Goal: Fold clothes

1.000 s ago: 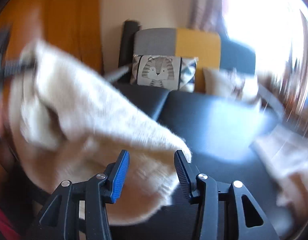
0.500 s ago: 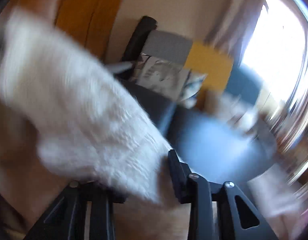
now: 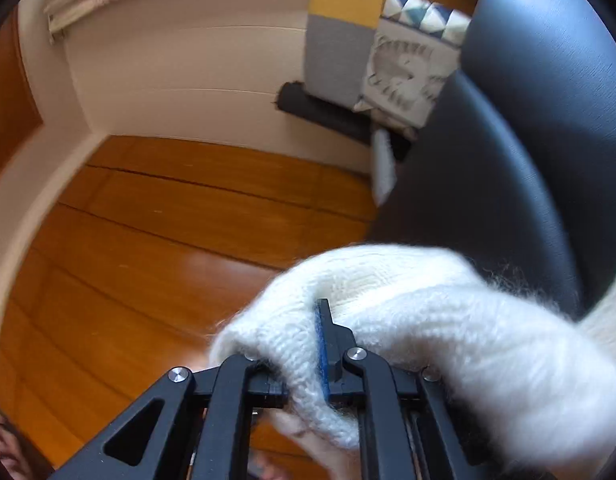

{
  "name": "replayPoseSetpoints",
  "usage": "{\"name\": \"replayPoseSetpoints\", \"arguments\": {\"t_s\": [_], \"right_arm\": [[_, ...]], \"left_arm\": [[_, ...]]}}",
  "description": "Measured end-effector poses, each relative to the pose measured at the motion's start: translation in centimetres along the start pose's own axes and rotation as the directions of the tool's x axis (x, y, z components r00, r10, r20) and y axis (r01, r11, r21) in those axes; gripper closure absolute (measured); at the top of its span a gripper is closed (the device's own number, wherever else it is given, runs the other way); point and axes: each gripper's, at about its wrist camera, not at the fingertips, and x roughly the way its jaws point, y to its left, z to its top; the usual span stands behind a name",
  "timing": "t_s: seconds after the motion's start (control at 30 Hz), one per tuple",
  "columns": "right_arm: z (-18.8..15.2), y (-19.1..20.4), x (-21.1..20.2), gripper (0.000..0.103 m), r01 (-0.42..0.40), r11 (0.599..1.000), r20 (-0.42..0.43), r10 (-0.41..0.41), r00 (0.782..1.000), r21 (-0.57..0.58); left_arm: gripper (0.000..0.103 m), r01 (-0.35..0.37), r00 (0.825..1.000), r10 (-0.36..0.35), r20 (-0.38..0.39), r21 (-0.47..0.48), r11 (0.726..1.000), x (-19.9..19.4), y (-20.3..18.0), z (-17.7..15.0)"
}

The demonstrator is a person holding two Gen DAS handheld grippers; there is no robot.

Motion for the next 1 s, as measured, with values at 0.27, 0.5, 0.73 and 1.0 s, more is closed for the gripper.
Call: {"name": "replayPoseSetpoints", "arguments": {"t_s": [0.27,0.5,0.73,1.0], "right_arm": [[1.2,-1.5,1.2,0.093,-0.074,0.99,-0.003,0.075,0.997,0.117],[1.8,-0.8,0.4,0.093,-0.222,0.952,0.051,0.216,0.975,0.21],[4.4,8.2,1.4,0.093,-0.35,0.936,0.043,0.348,0.936,0.045],[5.7,16.7,1.4,0.093,-0.448,0.889,0.023,0.452,0.892,-0.092]], "left_arm": [[0.089,0.005,0.994,-0.015,-0.109,-0.084,0.996,3.8,0.4,0.3],[0.097,0.068,0.995,-0.053,0.081,-0.196,0.978,-0.9,2.4,4.3],[0.097,0.136,0.956,-0.08,0.281,-0.187,0.973,-6.4,3.5,10.6],[0.097,0.21,0.904,-0.125,0.41,-0.17,0.963,-10.0,3.4,14.4]]}}
